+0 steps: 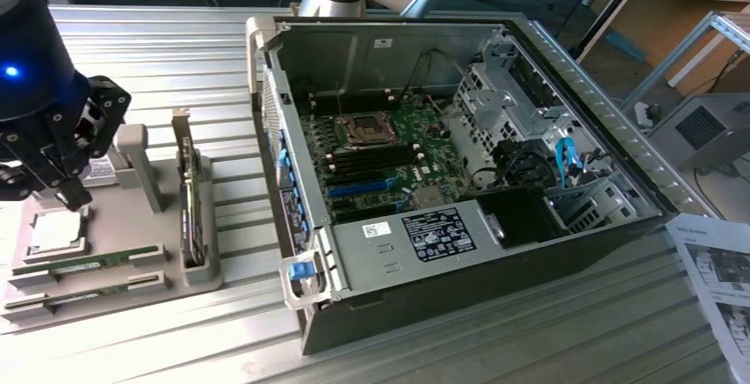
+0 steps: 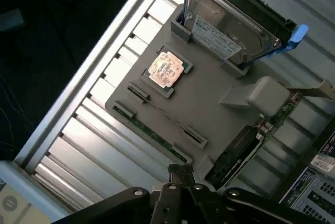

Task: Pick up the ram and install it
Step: 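Pick up the ram and move it above insertion slot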

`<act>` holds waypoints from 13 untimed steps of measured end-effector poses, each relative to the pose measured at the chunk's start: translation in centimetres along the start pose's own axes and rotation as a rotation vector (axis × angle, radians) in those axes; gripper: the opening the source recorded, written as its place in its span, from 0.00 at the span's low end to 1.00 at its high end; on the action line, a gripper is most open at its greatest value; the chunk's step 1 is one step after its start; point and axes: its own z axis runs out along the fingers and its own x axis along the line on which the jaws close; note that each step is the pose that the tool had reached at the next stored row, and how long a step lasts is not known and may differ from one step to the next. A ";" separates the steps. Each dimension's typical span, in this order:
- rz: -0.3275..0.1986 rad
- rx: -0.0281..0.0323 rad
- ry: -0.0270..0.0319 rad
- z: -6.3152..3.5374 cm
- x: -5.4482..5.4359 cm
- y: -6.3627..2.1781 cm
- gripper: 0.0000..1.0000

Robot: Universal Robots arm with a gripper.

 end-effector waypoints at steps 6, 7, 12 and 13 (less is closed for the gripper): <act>-0.240 0.0059 0.0014 0.20 0.0 0.00 0.11; -0.282 0.0069 0.0016 0.23 0.0 0.00 0.11; -0.541 0.0133 0.0030 0.41 0.0 0.00 0.11; -0.559 0.0137 0.0031 0.42 0.0 0.00 0.11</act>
